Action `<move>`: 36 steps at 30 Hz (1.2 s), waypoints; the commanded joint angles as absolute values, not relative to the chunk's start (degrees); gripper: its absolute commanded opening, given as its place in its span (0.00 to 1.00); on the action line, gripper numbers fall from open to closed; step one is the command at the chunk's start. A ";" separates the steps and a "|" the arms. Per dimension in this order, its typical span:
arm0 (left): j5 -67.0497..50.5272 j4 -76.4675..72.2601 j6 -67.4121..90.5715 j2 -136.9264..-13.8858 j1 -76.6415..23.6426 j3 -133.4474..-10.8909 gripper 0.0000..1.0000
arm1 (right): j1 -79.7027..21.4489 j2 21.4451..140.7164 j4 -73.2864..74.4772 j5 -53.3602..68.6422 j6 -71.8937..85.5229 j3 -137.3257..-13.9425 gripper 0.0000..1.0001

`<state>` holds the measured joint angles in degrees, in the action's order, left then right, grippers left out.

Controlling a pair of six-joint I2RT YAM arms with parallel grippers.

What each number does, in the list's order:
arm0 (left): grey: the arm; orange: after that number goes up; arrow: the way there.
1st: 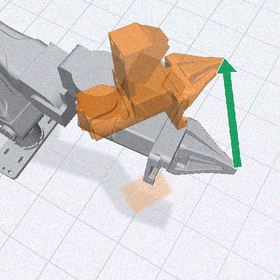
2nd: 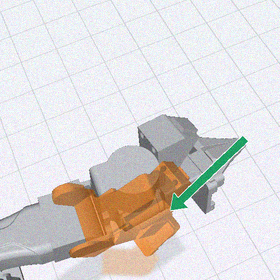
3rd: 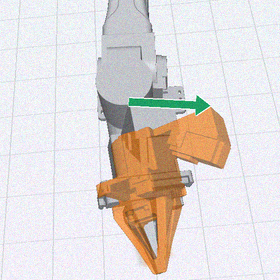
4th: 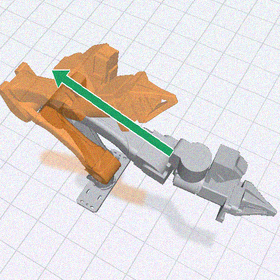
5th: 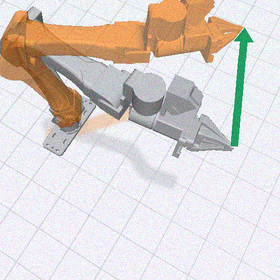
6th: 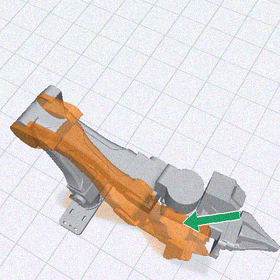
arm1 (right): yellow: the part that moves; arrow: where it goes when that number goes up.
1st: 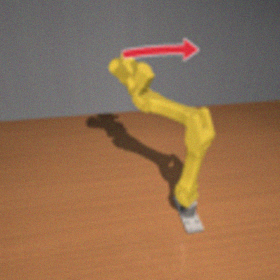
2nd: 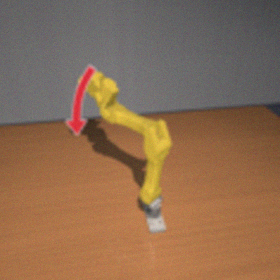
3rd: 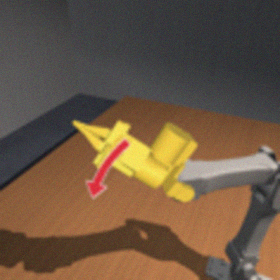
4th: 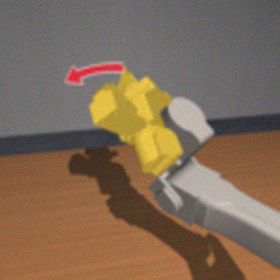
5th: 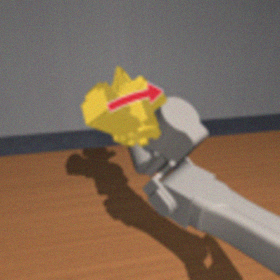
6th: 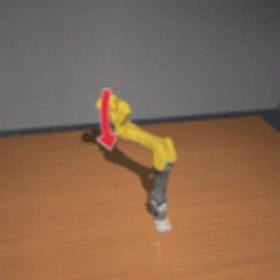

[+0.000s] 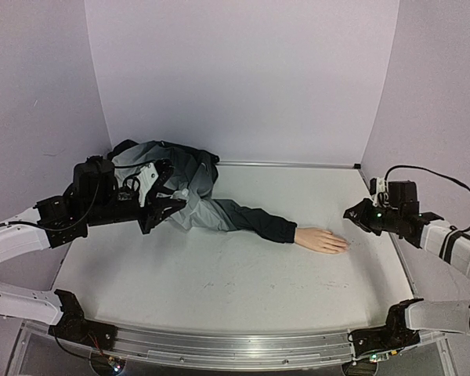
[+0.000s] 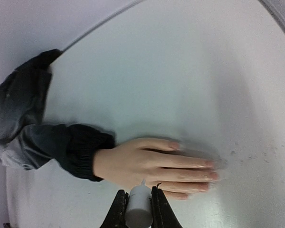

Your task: Paint the nails

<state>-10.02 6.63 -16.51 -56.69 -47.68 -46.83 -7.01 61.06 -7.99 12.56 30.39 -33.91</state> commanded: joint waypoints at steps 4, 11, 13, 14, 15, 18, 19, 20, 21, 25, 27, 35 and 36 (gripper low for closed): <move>-14.21 5.17 -17.11 -55.63 -47.68 -49.57 0.00 | -19.60 56.74 -30.52 27.78 35.83 -33.92 0.00; -15.97 5.70 -16.96 -55.99 -47.72 -49.81 0.00 | -39.45 63.69 -27.92 19.49 30.93 -47.92 0.00; -16.08 5.84 -17.23 -56.29 -47.77 -49.82 0.00 | -45.63 66.75 -26.76 15.67 28.92 -52.88 0.00; -16.13 5.88 -17.35 -56.46 -47.76 -49.82 0.00 | -48.59 69.20 -25.64 13.74 27.67 -55.42 0.00; -16.09 5.92 -17.49 -56.62 -47.87 -49.81 0.00 | -51.12 71.25 -23.99 11.63 26.42 -58.05 0.00; -15.73 6.51 -18.64 -57.60 -48.41 -49.79 0.00 | -57.79 78.26 -16.78 6.49 22.86 -66.89 0.00; -15.42 6.77 -19.07 -57.86 -48.76 -49.81 0.00 | -59.36 80.50 -14.35 5.17 21.78 -69.88 0.00; -14.92 7.03 -19.60 -58.12 -49.11 -49.83 0.00 | -61.06 82.47 -12.48 4.51 20.95 -72.25 0.00; -14.55 7.23 -20.01 -58.32 -49.38 -49.83 0.00 | -61.95 83.92 -11.42 4.45 20.28 -74.15 0.00; -13.26 7.86 -21.25 -58.80 -50.00 -49.81 0.00 | -63.27 86.03 -10.81 4.65 19.97 -76.83 0.00; -13.10 7.99 -21.55 -58.72 -50.17 -49.83 0.00 | -63.36 86.34 -10.85 5.15 20.01 -77.17 0.00; -13.63 8.35 -23.24 -58.85 -50.73 -49.70 0.00 | -63.41 88.54 -10.90 5.28 20.89 -80.22 0.00; -13.62 8.36 -23.45 -58.70 -50.78 -49.54 0.00 | -63.42 88.59 -10.90 5.02 20.86 -80.40 0.00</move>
<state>-13.69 9.39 -21.54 -58.98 -50.30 -46.83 -63.42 88.36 -9.80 6.37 21.21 -77.10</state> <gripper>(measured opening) 0.229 0.135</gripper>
